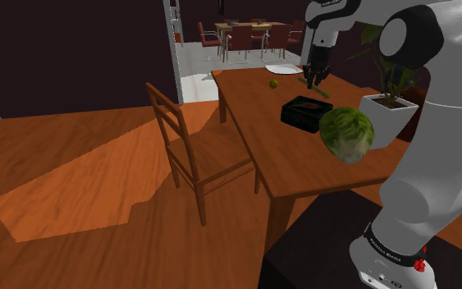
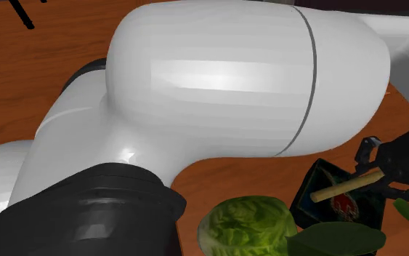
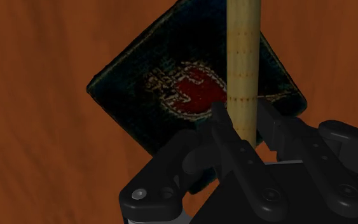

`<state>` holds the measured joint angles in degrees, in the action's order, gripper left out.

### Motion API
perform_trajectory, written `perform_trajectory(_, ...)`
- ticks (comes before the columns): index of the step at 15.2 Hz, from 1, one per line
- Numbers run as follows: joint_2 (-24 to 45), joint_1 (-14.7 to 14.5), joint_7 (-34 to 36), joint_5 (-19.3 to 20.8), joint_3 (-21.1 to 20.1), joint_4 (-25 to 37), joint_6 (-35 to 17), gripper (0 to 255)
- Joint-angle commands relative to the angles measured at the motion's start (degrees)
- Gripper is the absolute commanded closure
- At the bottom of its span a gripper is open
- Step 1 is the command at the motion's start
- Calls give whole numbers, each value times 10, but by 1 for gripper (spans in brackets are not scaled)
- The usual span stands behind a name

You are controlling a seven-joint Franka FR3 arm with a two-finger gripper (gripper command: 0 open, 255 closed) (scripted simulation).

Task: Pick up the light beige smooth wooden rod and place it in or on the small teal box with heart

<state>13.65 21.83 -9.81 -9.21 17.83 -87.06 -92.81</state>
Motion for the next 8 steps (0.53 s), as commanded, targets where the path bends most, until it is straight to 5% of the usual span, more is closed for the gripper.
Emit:
perform_trajectory(1, 12, 4, -7, -3, 1, 5, -6, 255)
perform_trajectory(8, 14, 2, -12, -5, 0, -46, -59, 255)
